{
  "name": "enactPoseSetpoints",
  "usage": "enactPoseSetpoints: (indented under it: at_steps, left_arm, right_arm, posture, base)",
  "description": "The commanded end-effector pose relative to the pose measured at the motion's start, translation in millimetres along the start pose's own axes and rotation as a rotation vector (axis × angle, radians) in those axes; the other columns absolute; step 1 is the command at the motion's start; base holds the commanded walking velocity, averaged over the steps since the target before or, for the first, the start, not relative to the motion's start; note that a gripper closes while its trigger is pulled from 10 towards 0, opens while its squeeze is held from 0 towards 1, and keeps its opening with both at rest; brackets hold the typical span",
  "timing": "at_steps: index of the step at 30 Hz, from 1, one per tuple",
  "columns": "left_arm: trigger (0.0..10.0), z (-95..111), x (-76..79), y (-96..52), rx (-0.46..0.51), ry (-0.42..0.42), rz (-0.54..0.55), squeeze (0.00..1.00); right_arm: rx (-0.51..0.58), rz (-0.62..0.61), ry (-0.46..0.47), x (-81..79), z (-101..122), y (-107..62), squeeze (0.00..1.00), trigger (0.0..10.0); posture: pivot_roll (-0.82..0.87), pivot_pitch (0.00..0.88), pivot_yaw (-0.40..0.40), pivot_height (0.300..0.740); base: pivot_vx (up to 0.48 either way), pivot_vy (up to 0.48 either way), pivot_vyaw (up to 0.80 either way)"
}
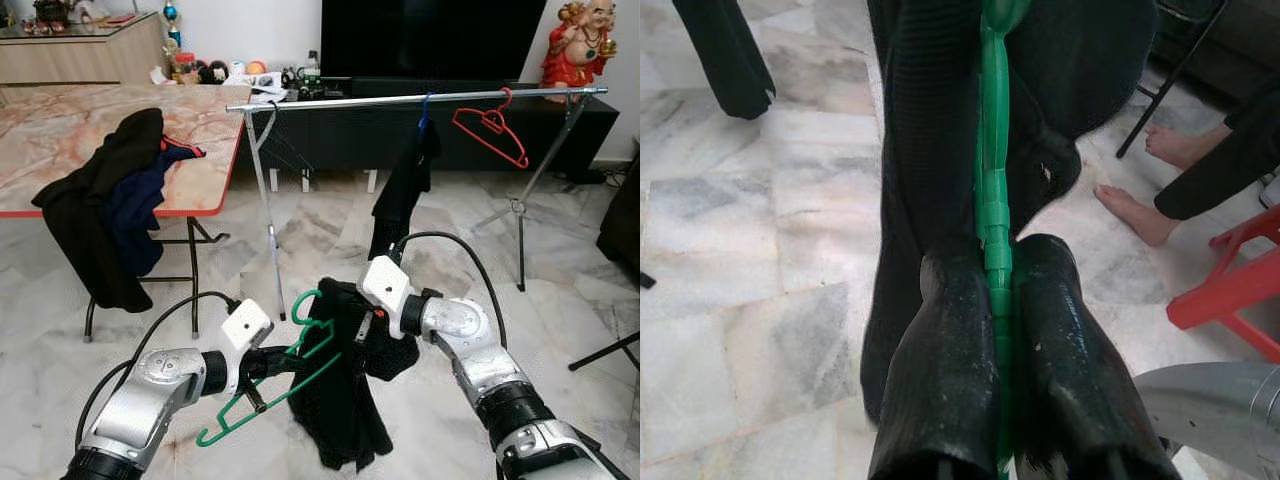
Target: Hang hanger
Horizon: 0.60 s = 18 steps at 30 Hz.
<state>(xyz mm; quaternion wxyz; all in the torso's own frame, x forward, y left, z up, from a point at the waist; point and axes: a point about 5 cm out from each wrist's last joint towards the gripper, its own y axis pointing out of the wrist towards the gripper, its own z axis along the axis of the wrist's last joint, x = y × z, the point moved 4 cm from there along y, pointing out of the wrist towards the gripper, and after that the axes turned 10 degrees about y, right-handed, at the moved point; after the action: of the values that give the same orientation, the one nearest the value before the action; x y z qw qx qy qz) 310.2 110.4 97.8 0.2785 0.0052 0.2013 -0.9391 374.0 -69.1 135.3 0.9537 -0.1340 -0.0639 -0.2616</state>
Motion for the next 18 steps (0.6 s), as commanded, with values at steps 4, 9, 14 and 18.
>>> enactPoseSetpoints:
  at_steps: [4, 9, 14, 18]
  left_arm:
    - [10.0, 5, -3.7, 0.8, 0.029, -0.001, 0.025, 0.00]
    - [10.0, 4, -3.3, 2.0, 0.032, -0.008, 0.027, 0.00]
    - [10.0, 5, -2.1, 2.4, 0.038, -0.018, 0.022, 0.00]
    - [10.0, 4, -0.2, 2.8, 0.038, -0.024, 0.015, 0.00]
  right_arm:
    - [-0.126, -0.265, -0.076, 39.9, -18, -18.4, 0.00, 10.0]
    - [-0.124, -0.380, -0.111, 57.3, -12, -29.9, 0.00, 10.0]
    - [0.002, -0.232, -0.069, 36.7, 1, -20.4, 0.00, 10.0]
    - [0.108, -0.010, 0.000, 4.6, 11, -17.0, 0.00, 10.0]
  posture:
    - [0.14, 0.000, -0.016, 0.740]
    - [0.14, 0.000, -0.016, 0.740]
    - [0.14, 0.000, -0.015, 0.740]
    - [0.14, 0.000, -0.015, 0.740]
  base:
    - [0.000, 0.000, 0.00]
    - [0.000, 0.000, 0.00]
    - [0.000, 0.000, 0.00]
    - [0.000, 0.000, 0.00]
